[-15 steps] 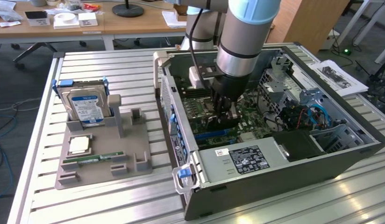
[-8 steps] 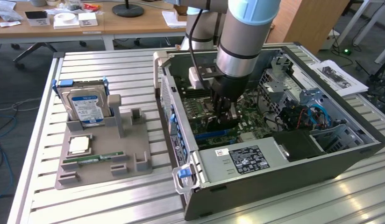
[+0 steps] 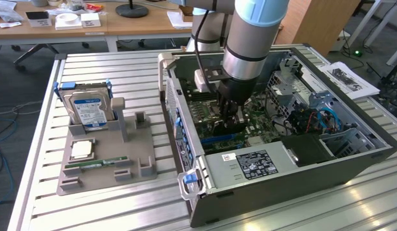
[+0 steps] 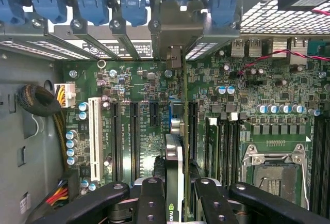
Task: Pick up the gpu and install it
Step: 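Insert the gpu into the slot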
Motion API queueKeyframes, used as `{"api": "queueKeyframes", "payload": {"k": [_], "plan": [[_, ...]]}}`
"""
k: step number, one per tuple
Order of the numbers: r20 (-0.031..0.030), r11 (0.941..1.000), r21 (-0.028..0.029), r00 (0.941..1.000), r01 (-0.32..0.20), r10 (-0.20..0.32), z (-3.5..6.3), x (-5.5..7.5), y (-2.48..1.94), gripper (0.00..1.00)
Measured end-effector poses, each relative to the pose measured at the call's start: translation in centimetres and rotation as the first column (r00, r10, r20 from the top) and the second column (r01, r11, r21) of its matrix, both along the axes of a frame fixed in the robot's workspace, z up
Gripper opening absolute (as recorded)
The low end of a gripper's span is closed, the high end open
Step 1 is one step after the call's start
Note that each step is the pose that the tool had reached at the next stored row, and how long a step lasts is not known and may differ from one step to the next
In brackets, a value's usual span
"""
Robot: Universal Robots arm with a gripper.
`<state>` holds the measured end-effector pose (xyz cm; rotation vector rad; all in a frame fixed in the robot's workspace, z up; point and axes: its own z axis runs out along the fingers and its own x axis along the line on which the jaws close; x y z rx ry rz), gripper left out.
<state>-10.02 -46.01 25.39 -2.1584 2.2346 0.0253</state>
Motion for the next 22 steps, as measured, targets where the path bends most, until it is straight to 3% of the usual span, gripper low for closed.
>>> {"api": "queueKeyframes", "payload": {"k": [22], "plan": [[-0.0002,1.0,-0.0003,1.0,0.0,0.0,-0.19,-0.13,0.0,0.27]]}}
